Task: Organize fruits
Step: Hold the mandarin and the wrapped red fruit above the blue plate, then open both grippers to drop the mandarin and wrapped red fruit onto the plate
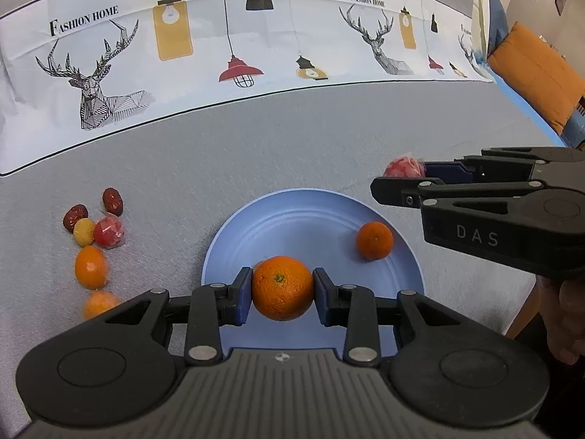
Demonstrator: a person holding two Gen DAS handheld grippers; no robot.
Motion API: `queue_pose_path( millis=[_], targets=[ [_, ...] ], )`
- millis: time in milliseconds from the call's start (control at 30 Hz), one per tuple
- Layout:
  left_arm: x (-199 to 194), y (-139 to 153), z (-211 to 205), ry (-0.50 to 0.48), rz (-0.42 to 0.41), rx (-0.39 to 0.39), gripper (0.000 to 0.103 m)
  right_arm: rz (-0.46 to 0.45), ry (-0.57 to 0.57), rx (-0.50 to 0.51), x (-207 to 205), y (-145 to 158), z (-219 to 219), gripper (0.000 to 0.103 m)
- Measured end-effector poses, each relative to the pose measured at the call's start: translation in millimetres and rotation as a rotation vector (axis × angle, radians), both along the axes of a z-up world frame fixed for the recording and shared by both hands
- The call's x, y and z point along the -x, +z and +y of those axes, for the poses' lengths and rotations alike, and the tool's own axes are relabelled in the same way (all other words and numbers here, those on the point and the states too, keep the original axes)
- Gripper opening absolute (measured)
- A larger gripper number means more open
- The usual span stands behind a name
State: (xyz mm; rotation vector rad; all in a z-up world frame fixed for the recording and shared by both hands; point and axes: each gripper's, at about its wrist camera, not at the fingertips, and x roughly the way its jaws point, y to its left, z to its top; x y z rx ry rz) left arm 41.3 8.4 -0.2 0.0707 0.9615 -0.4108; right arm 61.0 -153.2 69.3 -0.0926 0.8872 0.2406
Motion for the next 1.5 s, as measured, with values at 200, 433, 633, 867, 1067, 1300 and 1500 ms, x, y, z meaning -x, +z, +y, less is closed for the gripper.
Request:
queue_pose_path(
  millis=[200,433,633,867,1067,1300,1500],
  targets=[
    [1.1,-1.3,-2.9,-0.013,0.007,-0.003,0.038,0.002,0.006,0.003,0.1,-0.7,0.1,0.033],
    [2.0,-2.8,-5.4,-0.025,0.013,-0.009,0.038,0.001,0.012,0.006,0.1,-0.7,0.4,0.033],
    [1.7,-3.3,-6.5,-0.031,0.014,-0.012,0.038,0.001,0.015,0.007,0.3,-0.6,0.9,0.033],
    [1.6,-3.3,-7.5,-0.032,0.014,-0.015,0.038,0.002,0.015,0.007,0.4,-0.2,1.2,0.033],
    [1.7,-3.0,-7.9,-0.031,0.012,-0.015,0.039,0.002,0.015,0.007,0.3,-0.2,1.4,0.033],
    [0.6,-0.6,-3.9,-0.012,0.014,0.005,0.044,0.017,0.015,0.020,0.0,-2.7,3.9,0.043],
    [0.3,2.1,-2.3,-0.002,0.007,0.011,0.051,0.015,0.008,0.027,-0.9,-2.5,2.4,0.053]
  ],
)
